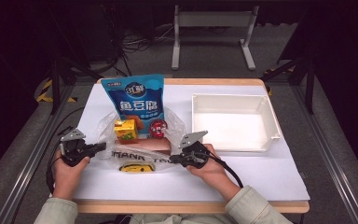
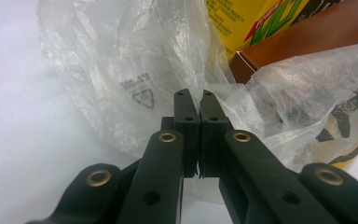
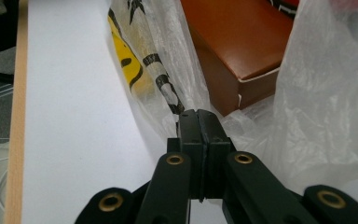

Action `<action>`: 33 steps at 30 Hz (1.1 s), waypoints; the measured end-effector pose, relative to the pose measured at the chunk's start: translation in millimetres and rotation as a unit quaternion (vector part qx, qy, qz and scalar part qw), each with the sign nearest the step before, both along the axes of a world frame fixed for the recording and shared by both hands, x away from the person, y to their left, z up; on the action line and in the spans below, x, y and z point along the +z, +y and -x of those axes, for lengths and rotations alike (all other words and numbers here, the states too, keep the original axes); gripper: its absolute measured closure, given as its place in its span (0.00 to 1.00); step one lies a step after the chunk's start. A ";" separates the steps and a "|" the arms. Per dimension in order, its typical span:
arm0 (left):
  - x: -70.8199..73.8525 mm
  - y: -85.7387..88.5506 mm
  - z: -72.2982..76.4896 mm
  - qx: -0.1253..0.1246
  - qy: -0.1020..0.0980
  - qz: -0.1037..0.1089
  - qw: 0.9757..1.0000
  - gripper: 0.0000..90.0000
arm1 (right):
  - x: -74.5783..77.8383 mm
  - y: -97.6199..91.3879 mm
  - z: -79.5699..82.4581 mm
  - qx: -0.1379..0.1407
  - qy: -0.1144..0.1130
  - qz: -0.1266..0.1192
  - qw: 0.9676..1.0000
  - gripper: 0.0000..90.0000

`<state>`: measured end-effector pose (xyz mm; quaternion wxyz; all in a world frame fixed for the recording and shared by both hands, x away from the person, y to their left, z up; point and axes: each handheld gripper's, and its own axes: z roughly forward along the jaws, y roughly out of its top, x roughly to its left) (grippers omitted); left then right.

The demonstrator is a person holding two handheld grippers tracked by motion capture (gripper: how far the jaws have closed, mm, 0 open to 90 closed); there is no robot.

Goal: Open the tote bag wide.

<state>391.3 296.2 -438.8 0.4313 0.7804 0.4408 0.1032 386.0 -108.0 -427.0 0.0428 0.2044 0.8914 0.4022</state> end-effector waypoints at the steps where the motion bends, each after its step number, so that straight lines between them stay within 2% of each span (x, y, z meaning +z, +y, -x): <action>1: 0.2 0.1 0.0 0.000 -0.002 0.000 1.000 0.98 | -1.2 0.2 -0.3 0.000 0.002 0.002 1.000 1.00; 5: 0.9 0.0 0.6 0.002 -0.006 0.001 1.000 0.96 | -7.2 1.2 -1.8 -0.002 0.008 0.009 1.000 1.00; 7: 3.4 0.9 2.5 0.001 -0.016 0.006 1.000 0.94 | -11.1 2.0 -3.1 -0.004 0.013 0.015 1.000 1.00; 8: 3.4 0.9 2.5 0.001 -0.016 0.006 1.000 0.88 | -11.1 2.0 -3.1 -0.004 0.013 0.015 1.000 1.00; 9: 4.8 1.7 3.1 -0.001 -0.020 0.007 1.000 0.88 | -13.4 2.8 -3.7 -0.006 0.015 0.019 1.000 1.00; 10: 6.2 2.0 4.1 0.001 -0.025 0.011 1.000 0.83 | -14.3 3.4 -3.8 -0.007 0.016 0.020 1.000 1.00; 14: 19.0 6.1 11.9 -0.003 -0.061 0.033 0.998 0.67 | -15.8 4.6 -4.0 -0.008 0.015 0.020 1.000 1.00; 15: 19.0 6.1 11.9 -0.003 -0.061 0.033 0.998 0.65 | -15.9 4.5 -4.1 -0.008 0.015 0.019 1.000 1.00; 17: 29.6 7.3 20.0 -0.006 -0.082 0.045 0.996 0.62 | -15.9 4.7 -4.1 -0.008 0.015 0.018 1.000 1.00; 20: 35.1 7.6 25.9 -0.009 -0.092 0.051 0.994 0.59 | -16.1 4.9 -4.1 -0.008 0.014 0.018 1.000 1.00; 21: 41.5 6.7 33.3 -0.019 -0.109 0.060 0.992 0.59 | -16.0 4.9 -4.2 -0.009 0.014 0.016 1.000 1.00; 22: 41.5 6.7 33.3 -0.019 -0.109 0.060 0.992 0.59 | -16.0 4.9 -4.2 -0.009 0.014 0.016 1.000 1.00; 25: 47.1 1.4 40.5 -0.049 -0.122 0.069 0.989 0.58 | -15.9 5.2 -4.3 -0.008 0.014 0.015 1.000 0.99; 28: 46.5 -8.0 39.1 -0.083 -0.119 0.067 0.987 0.55 | -15.6 5.4 -4.3 -0.008 0.015 0.013 1.000 0.99; 29: 44.6 -11.2 37.1 -0.094 -0.114 0.062 0.987 0.52 | -15.4 5.4 -4.3 -0.007 0.015 0.012 1.000 0.99; 30: 44.6 -11.2 37.1 -0.094 -0.114 0.062 0.987 0.48 | -15.4 5.4 -4.3 -0.007 0.015 0.012 1.000 0.99; 31: 41.5 -14.7 34.8 -0.101 -0.106 0.060 0.987 0.48 | -15.1 5.3 -4.2 -0.007 0.014 0.012 1.000 0.99; 33: 35.5 -17.9 29.8 -0.104 -0.099 0.043 0.989 0.43 | -14.8 4.8 -4.4 -0.006 0.015 0.010 1.000 0.99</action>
